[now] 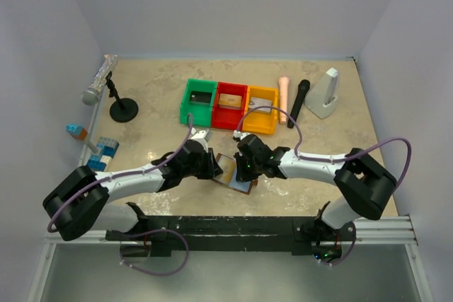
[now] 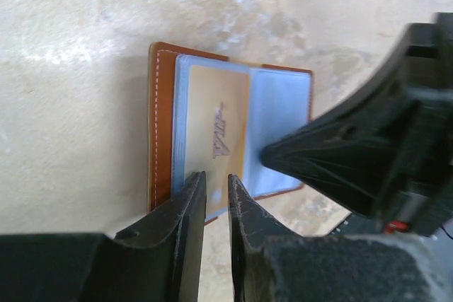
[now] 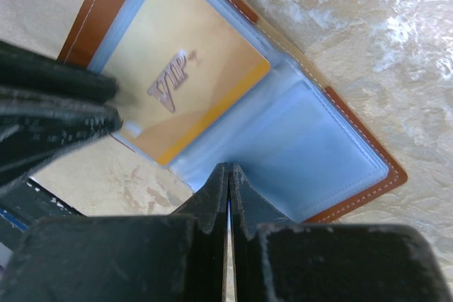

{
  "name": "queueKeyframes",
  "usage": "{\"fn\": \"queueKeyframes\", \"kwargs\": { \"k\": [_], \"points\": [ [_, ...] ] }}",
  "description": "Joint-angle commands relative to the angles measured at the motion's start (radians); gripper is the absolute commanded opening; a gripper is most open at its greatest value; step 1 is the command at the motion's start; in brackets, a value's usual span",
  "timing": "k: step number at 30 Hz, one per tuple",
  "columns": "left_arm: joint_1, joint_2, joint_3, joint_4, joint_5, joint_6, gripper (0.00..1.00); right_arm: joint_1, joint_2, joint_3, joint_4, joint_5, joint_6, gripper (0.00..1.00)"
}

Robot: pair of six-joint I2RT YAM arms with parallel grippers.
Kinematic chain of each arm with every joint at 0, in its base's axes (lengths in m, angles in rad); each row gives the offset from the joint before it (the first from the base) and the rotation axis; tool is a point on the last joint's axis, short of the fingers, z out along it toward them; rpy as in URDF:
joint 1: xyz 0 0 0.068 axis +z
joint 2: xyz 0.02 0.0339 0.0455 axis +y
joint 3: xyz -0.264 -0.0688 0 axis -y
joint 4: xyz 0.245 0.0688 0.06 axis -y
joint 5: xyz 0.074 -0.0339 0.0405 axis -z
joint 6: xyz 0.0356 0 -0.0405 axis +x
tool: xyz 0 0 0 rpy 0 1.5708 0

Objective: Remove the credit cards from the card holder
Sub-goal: Remove the credit card from the card holder.

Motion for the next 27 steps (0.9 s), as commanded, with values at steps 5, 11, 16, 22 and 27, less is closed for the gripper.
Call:
{"fn": "queueKeyframes", "kwargs": {
  "k": [5, 11, 16, 22, 27],
  "points": [
    [-0.002, 0.090, -0.005, -0.021, -0.117, -0.018, 0.21, 0.001, -0.058, -0.036, -0.145, 0.049, -0.035, 0.00],
    [-0.002, 0.097, -0.041, -0.014, -0.140, -0.038, 0.20, 0.001, -0.124, -0.050, -0.183, 0.066, -0.010, 0.13],
    [-0.004, 0.088, -0.067, -0.009, -0.151, -0.049, 0.20, 0.000, -0.161, -0.066, -0.227, 0.103, 0.011, 0.29],
    [-0.002, 0.078, -0.088, 0.005, -0.154, -0.056, 0.20, 0.000, -0.181, -0.079, -0.269, 0.153, 0.040, 0.38],
    [-0.002, 0.065, -0.103, 0.011, -0.146, -0.062, 0.19, 0.000, -0.161, -0.074, -0.280, 0.176, 0.054, 0.39]
  ]
}}
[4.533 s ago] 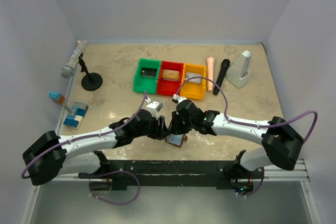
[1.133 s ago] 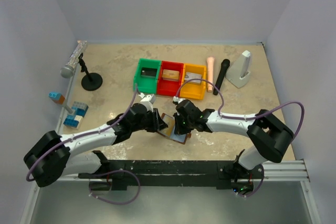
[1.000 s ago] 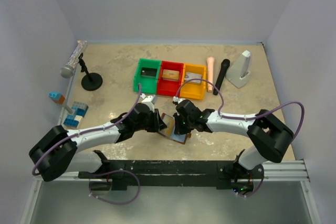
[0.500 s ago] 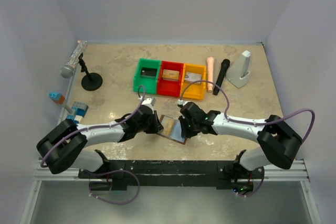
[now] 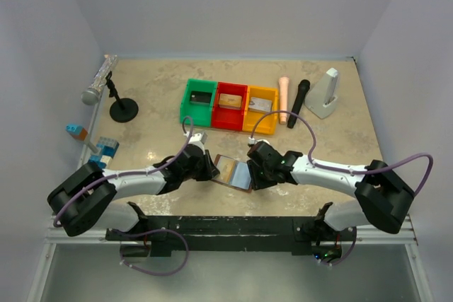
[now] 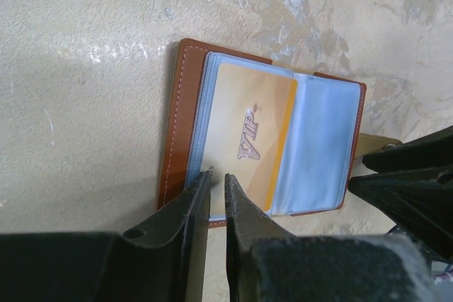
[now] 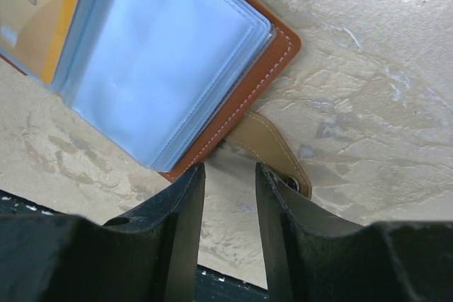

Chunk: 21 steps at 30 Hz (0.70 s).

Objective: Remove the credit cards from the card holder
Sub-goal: Remove the credit card from the card holder.

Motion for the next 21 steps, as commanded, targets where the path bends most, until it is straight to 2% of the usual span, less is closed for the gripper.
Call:
{"fn": "queueKeyframes", "kwargs": {
  "k": [1, 21],
  "points": [
    [0.000, -0.004, -0.046, -0.068, -0.034, -0.002, 0.19, 0.000, 0.008, -0.002, -0.028, 0.060, 0.029, 0.39],
    [-0.033, -0.142, -0.084, -0.103, -0.037, -0.031, 0.20, -0.043, 0.075, 0.110, -0.081, 0.117, -0.015, 0.38]
  ]
}}
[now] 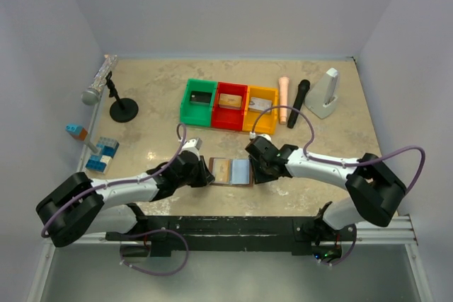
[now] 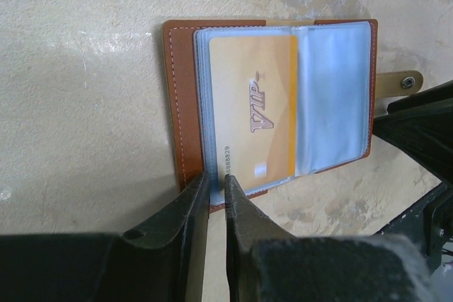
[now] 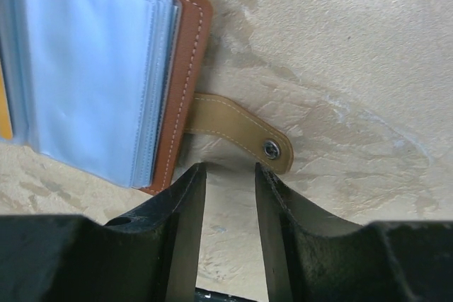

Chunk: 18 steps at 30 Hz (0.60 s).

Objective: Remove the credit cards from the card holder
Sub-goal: Remove the credit card from the card holder.

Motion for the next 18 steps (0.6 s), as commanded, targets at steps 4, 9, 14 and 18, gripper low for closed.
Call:
{"fn": "queueKeyframes", "kwargs": {
  "k": [4, 9, 14, 18],
  "points": [
    [-0.005, -0.040, 0.013, -0.074, -0.013, 0.003, 0.24, -0.007, -0.063, 0.021, -0.047, 0.027, -0.004, 0.38],
    [-0.005, -0.047, 0.058, -0.128, -0.007, 0.018, 0.31, -0.005, -0.150, 0.022, -0.082, 0.056, -0.012, 0.41],
    [-0.005, -0.068, 0.076, -0.132, 0.006, 0.020, 0.33, -0.004, -0.211, 0.056, -0.128, 0.063, -0.026, 0.41],
    [-0.007, -0.109, 0.101, -0.155, 0.016, 0.021, 0.36, -0.001, -0.260, 0.084, -0.157, 0.064, -0.036, 0.41]
  ]
}}
